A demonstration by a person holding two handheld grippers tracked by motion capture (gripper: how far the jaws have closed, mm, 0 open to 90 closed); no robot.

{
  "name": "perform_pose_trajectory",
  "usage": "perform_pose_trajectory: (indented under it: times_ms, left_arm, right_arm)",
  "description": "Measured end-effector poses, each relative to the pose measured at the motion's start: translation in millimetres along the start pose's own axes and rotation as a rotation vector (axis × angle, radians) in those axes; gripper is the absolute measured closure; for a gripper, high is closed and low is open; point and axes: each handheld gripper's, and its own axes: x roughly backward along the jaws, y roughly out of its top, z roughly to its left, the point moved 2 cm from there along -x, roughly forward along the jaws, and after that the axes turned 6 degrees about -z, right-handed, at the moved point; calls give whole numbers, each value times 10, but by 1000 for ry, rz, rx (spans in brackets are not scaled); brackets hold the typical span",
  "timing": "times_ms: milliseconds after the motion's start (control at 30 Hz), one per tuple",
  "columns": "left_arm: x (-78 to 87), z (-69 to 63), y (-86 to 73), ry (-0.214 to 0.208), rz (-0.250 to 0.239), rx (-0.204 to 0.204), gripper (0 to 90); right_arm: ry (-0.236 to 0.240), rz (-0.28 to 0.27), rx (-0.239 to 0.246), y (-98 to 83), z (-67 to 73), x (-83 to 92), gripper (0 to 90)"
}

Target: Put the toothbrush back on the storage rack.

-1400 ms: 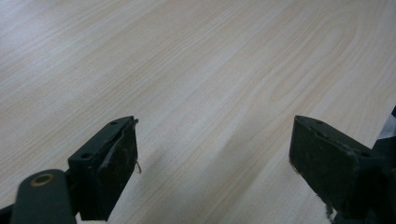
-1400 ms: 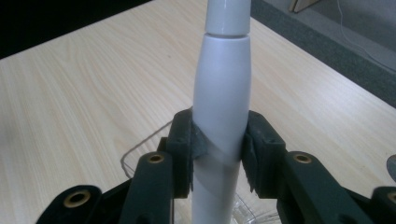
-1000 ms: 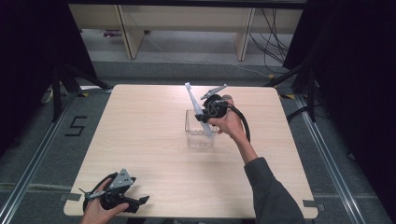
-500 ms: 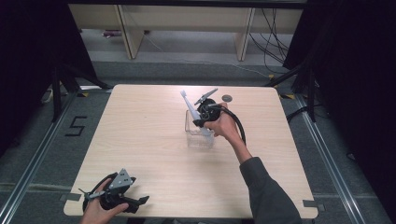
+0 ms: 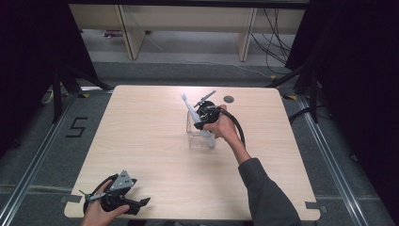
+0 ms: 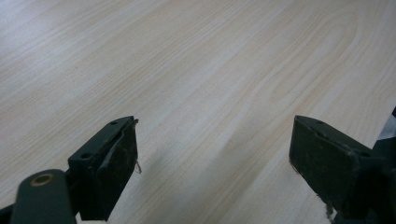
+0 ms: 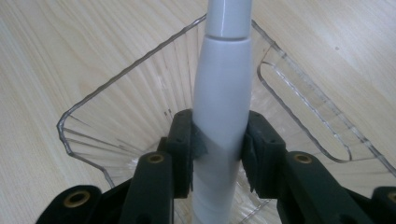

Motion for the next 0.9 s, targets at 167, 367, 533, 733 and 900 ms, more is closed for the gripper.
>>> perform_pose_trajectory:
  times_ms: [167,367,533,733,900]
  left_arm:
    - [0,-1,1,0,0,1,150]
    - [-1,3,-4,1,-1,3,150]
    - [3,1,-2,0,-4,4,150]
    - [3,0,-3,2,-1,2,150]
    - [9,5,-1,2,5,-7,150]
  right_arm:
    - [1,11,-8,18,-4,-25,666]
    - [2,22,-13,36,-6,-63,665]
    - [3,19,-27,39,-15,-82,662]
    - [4,11,-87,49,18,4,623]
    - [0,-28,-51,70,27,157,597]
